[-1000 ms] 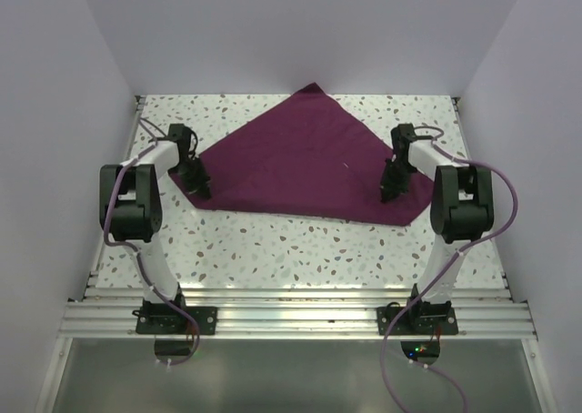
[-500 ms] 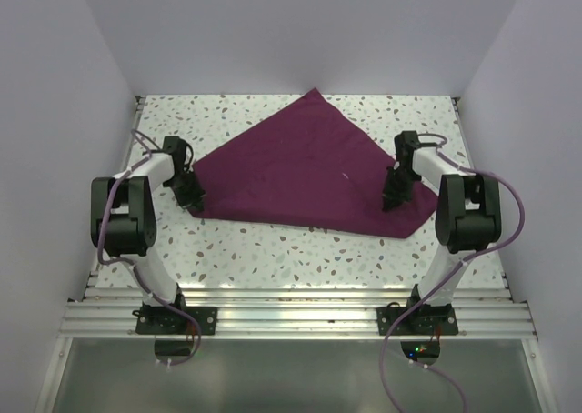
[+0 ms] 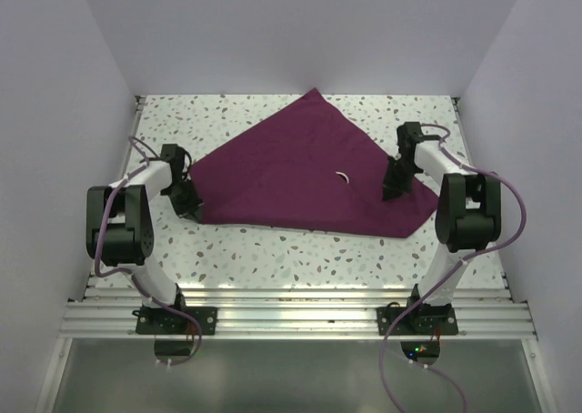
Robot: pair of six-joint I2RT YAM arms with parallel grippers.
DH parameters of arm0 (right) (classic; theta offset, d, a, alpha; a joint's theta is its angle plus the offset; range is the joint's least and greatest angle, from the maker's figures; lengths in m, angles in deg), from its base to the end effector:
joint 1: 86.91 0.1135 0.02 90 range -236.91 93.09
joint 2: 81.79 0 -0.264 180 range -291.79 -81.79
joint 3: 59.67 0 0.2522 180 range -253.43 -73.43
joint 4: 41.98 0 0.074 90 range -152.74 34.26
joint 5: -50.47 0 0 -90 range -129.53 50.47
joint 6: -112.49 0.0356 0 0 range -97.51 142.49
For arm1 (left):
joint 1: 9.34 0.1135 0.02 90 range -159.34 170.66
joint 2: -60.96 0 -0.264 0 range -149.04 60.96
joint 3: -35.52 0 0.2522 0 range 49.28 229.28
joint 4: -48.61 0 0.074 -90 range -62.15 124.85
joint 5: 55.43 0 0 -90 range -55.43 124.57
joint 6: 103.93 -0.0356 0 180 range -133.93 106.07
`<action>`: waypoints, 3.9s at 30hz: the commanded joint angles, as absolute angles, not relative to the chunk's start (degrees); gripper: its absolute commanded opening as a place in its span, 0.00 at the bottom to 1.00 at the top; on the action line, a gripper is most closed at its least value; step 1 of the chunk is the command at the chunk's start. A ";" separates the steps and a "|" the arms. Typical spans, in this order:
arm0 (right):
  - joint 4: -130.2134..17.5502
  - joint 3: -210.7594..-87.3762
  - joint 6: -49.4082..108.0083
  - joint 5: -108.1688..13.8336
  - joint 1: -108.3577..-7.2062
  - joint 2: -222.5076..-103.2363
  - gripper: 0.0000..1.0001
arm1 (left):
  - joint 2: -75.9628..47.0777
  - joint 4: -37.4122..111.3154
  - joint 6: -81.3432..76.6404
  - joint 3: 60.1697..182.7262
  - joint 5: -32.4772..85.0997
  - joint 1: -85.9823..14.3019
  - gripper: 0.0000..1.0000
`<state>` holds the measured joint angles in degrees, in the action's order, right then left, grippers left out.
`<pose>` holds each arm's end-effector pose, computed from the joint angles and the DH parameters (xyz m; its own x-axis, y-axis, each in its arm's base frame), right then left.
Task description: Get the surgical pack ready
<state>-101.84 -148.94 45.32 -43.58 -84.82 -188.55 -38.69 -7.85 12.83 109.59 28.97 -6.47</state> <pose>0.3603 0.0157 0.1836 -0.9188 0.3538 -0.1751 0.3306 0.9320 0.1485 0.3067 0.0119 0.1565 -0.8668 -0.4921 -0.0801 -0.4778 0.8658 -0.1486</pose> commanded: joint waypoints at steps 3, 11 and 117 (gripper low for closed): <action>-103.46 -152.18 45.51 -43.40 -88.56 -188.14 0.05 | -35.28 -8.74 11.91 111.06 32.90 -5.91 0.01; -103.55 -156.93 48.50 -40.94 -98.41 -187.00 0.40 | -37.91 -9.10 11.03 123.00 34.40 -5.82 0.42; -95.47 -145.78 47.88 -51.48 -105.63 -186.64 0.35 | -47.31 5.76 29.92 146.38 4.96 -20.14 0.00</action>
<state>-95.68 -146.56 47.81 -47.25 -107.18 -188.66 -48.46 2.64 22.19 141.33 8.27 -16.98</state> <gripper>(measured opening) 0.430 0.018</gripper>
